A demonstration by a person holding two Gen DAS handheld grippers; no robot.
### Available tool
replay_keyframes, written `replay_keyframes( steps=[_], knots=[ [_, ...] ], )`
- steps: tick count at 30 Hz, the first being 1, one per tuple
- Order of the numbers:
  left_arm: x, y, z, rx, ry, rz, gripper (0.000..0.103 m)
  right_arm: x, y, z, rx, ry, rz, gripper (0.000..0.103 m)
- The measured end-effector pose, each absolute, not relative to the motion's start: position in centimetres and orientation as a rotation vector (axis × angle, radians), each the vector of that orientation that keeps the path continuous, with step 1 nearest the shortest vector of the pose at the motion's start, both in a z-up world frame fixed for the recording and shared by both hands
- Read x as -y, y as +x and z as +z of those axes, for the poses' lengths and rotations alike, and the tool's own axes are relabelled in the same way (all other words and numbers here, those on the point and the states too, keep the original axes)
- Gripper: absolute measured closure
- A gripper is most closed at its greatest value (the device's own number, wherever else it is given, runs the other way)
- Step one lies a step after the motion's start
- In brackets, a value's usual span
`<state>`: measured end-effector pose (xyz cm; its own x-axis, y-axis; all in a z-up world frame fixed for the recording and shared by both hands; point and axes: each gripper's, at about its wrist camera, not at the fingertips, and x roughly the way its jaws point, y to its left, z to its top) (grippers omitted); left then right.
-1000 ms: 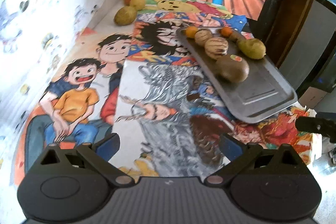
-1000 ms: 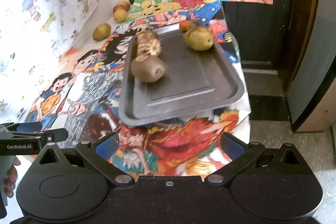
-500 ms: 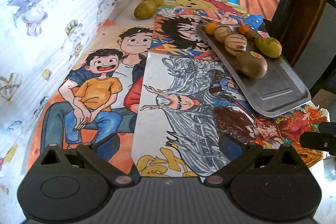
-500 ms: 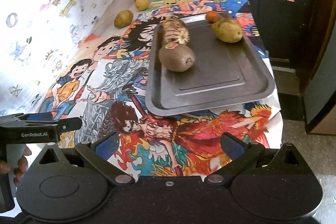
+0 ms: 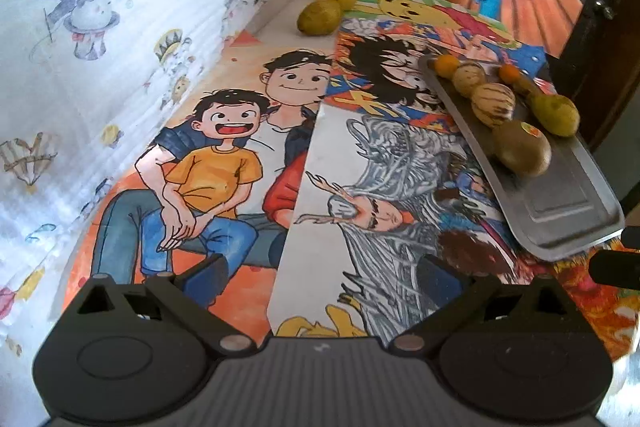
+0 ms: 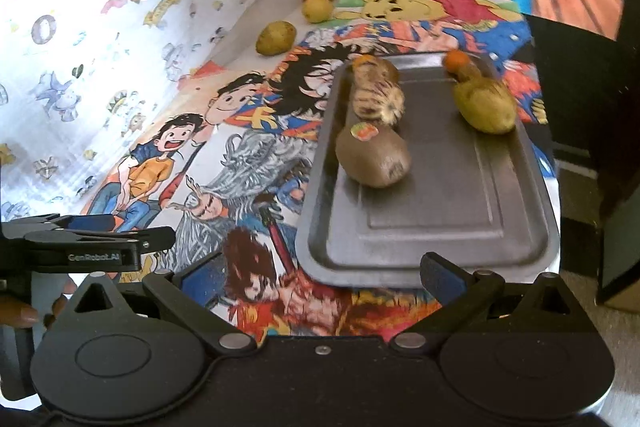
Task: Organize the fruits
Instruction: 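Move both tools away from the tray toward the remaining loose fruits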
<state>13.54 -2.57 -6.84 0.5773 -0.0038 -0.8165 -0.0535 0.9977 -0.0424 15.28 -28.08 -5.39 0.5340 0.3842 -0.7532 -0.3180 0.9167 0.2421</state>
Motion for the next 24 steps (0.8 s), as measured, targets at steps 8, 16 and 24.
replay_keyframes(
  steps=[8, 16, 24],
  knots=[
    [3.1, 15.5, -7.2, -0.965, -0.110, 0.102, 0.001, 28.9, 18.2, -5.1, -0.905, 0.055, 0.489, 0.001],
    [4.3, 18.0, -7.5, -0.964, -0.149, 0.169, 0.001, 30.4, 21.5, -4.9, -0.883, 0.065, 0.558, 0.001],
    [5.6, 20.9, -7.7, -0.964, -0.183, 0.233, 0.001, 31.4, 25.8, -5.0, -0.858, 0.062, 0.616, 0.001]
  ],
)
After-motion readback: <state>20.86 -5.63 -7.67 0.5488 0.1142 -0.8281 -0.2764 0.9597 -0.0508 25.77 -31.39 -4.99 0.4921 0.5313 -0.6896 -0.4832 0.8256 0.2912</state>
